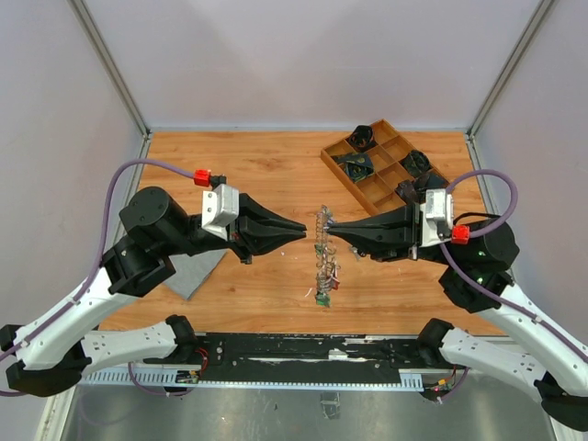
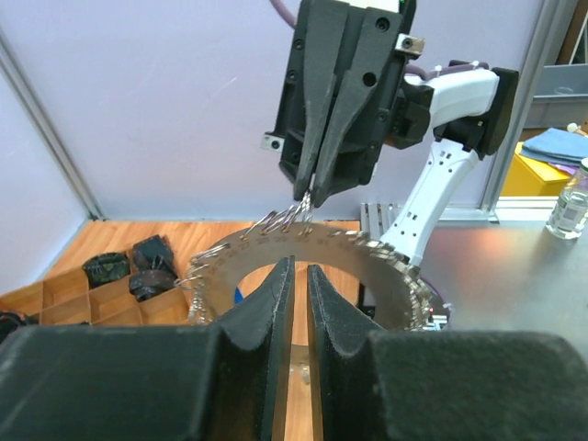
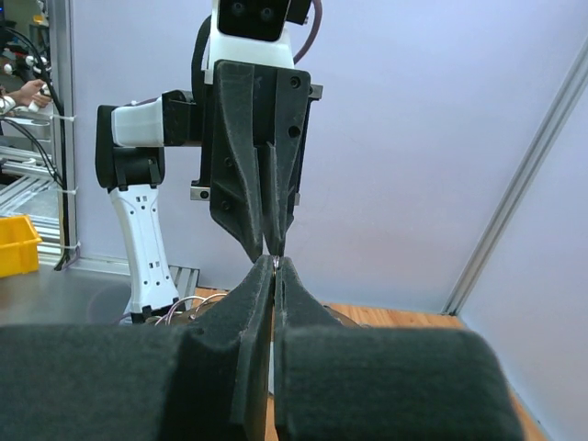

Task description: Put the keys on the keyring

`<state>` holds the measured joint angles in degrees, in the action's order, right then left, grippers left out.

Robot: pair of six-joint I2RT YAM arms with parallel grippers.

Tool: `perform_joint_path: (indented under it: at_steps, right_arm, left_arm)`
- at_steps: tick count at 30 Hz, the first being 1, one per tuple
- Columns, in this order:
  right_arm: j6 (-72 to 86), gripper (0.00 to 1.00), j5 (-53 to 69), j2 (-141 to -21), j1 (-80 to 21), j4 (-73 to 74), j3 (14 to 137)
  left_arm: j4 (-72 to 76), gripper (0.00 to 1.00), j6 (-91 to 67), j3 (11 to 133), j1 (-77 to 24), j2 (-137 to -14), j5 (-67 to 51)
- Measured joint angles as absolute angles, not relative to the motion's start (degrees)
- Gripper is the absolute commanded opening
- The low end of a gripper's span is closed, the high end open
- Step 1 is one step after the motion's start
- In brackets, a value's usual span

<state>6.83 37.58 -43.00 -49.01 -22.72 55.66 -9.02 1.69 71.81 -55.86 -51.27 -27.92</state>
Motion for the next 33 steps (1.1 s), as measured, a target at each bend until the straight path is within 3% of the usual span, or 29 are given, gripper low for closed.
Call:
perform_joint_path:
  at_steps: [10, 23, 33]
  right_arm:
    - [4.16, 0.00, 40.51, -46.24, -49.01, -28.67, 54.85]
    - [2.92, 0.00, 40.56, -46.26, -49.01, -28.84, 54.85]
    - [2.63, 0.00, 40.53, -46.19, -49.01, -28.40, 54.85]
  left_arm:
    - [-4.69, 0.17, 1.13, 69.87, -55.90, -50.98, -29.65]
    - [2.44, 0.33, -1.80, 62.94, -55.92, -48.25, -24.43]
    - [10.59, 0.31, -6.55, 60.93, -55.92, -50.72, -25.67]
